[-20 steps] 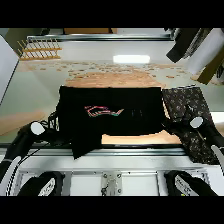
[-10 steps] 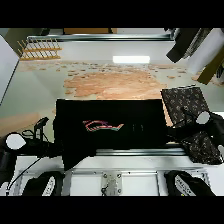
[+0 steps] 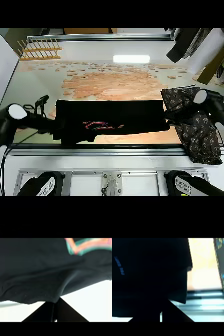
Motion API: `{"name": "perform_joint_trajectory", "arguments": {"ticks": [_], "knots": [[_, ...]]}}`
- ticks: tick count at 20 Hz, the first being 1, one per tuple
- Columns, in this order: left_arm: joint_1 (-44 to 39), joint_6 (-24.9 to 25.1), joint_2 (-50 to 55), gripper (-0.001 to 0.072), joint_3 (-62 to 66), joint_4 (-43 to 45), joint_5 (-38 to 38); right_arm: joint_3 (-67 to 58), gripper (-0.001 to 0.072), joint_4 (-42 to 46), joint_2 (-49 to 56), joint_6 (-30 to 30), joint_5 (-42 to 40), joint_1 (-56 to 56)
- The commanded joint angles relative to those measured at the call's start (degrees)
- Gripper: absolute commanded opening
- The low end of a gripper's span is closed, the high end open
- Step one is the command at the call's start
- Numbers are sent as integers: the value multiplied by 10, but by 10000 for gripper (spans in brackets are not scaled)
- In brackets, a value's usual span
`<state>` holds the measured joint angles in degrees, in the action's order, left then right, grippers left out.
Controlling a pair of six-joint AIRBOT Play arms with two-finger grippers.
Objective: Fold the clothes and pants, and hang the long-sleeved shirts on hangers.
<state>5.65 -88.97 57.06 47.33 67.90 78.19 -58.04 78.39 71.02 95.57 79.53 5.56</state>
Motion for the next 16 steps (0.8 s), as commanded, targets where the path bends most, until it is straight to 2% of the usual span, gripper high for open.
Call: {"name": "perform_joint_trajectory", "arguments": {"ticks": [1, 4, 8, 9, 10, 11, 12, 14, 16], "knots": [[1, 16, 125, 7, 101, 1, -44, -92, 16, 1, 99, 7, -2, -12], [14, 20, 203, 7, 170, -1, -63, -148, 16, 0, 153, 27, -30, -12], [14, 35, 289, 7, 254, -6, -62, -166, 29, -38, 177, 39, -121, -12], [14, 35, 308, 54, 276, -6, -63, -166, 70, -56, 177, 38, -153, -12], [14, 34, 322, 364, 296, -6, -64, -167, 335, -81, 177, 30, -187, -12], [14, 29, 333, 584, 320, -5, -64, -167, 658, -118, 176, 6, -222, -12], [15, 25, 339, 551, 344, -5, -64, -170, 687, -152, 174, -18, -244, -9], [15, 19, 331, 550, 377, -5, -64, -173, 686, -183, 163, -69, -250, 3], [6, 20, 303, 549, 375, -5, -71, -170, 686, -180, 154, -140, -201, 33]]}}
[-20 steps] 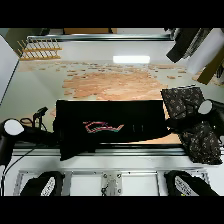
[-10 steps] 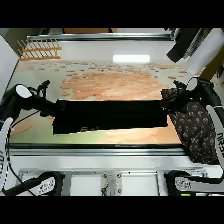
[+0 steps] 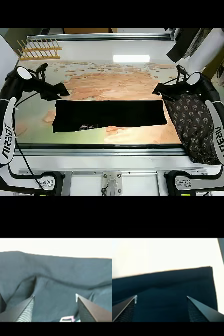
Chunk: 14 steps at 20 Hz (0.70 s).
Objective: Fold the clothes and pants, and hang the long-sleeved shirts on hangers.
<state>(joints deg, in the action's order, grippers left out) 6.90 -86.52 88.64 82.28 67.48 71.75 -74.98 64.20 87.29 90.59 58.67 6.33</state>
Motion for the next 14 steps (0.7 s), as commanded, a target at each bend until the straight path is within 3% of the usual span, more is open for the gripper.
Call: {"name": "perform_joint_trajectory", "arguments": {"ticks": [1, 2, 3, 8, 14], "knots": [[-14, -5, -34, 548, 6, -1, -19, 3, 686, -38, -9, -119, 41, 45], [-23, -5, -56, 350, -20, -1, -33, 13, 685, -39, -9, -137, 70, 67], [-36, -5, -79, 2, -54, -1, -55, 32, 684, -39, -9, -157, 93, 94], [-115, -6, -142, 7, -191, -65, -135, 140, 677, -67, 5, -223, 104, 181], [-191, -5, -122, 7, -220, -76, -157, 151, 676, -152, 62, -258, 79, 159]]}}
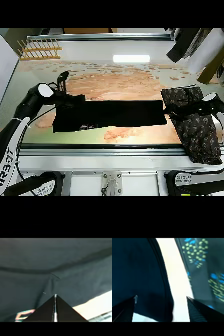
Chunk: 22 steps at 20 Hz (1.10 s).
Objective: Fold the clothes and pants, and hang the long-sleeved shirts on hangers.
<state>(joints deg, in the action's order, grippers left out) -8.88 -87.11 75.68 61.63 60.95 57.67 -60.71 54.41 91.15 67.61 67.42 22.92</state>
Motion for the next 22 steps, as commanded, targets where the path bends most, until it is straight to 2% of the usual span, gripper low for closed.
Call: {"name": "perform_joint_trajectory", "arguments": {"ticks": [1, 6, 8, 10, 11, 12, 14, 18, 22], "knots": [[-41, 1, 13, 7, -13, -11, -18, 8, 673, -72, 31, -32, -12, -16], [-57, -2, 37, 7, -13, -12, -19, 8, 648, -137, 64, -31, -14, -61], [-57, -4, 44, 7, -13, -12, -19, 8, 271, -155, 68, -32, -16, -71], [-57, -4, 52, 7, -13, -12, -24, 8, 70, -156, 66, -34, -16, -73], [-57, -4, 57, 7, -13, -12, -28, 7, 17, -149, 62, -34, -16, -72], [-57, -4, 64, 7, -13, -16, -33, 4, 17, -131, 56, -32, -15, -70], [-57, -3, 83, 6, -11, -53, -40, -21, 16, -51, 32, 18, -2, -65], [-89, -2, 160, 6, 71, -56, -37, -120, 16, 109, -31, 101, 98, -70], [-150, -2, 256, 7, 192, -56, -36, -235, 16, 136, -64, 137, 191, -95]]}}
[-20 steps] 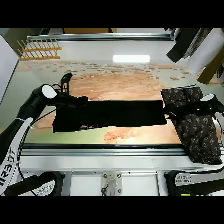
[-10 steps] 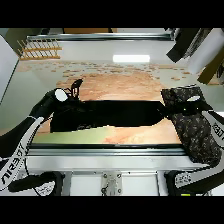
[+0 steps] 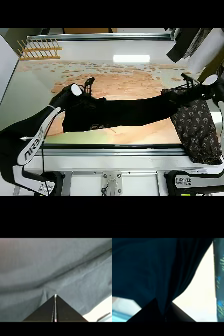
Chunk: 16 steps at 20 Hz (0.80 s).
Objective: Fold the clothes and pants, and hang the long-sleeved shirts on hangers.
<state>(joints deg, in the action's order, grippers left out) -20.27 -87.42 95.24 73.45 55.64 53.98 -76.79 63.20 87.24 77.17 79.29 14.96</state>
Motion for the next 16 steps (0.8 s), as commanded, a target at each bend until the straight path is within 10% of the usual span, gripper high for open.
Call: {"name": "perform_joint_trajectory", "arguments": {"ticks": [1, 16], "knots": [[-51, 0, 84, 7, 104, -3, 2, -101, 17, 50, -29, 48, 83, -27], [-126, -12, 255, 6, 314, -2, 90, -303, 17, 76, -30, 84, 121, -229]]}}
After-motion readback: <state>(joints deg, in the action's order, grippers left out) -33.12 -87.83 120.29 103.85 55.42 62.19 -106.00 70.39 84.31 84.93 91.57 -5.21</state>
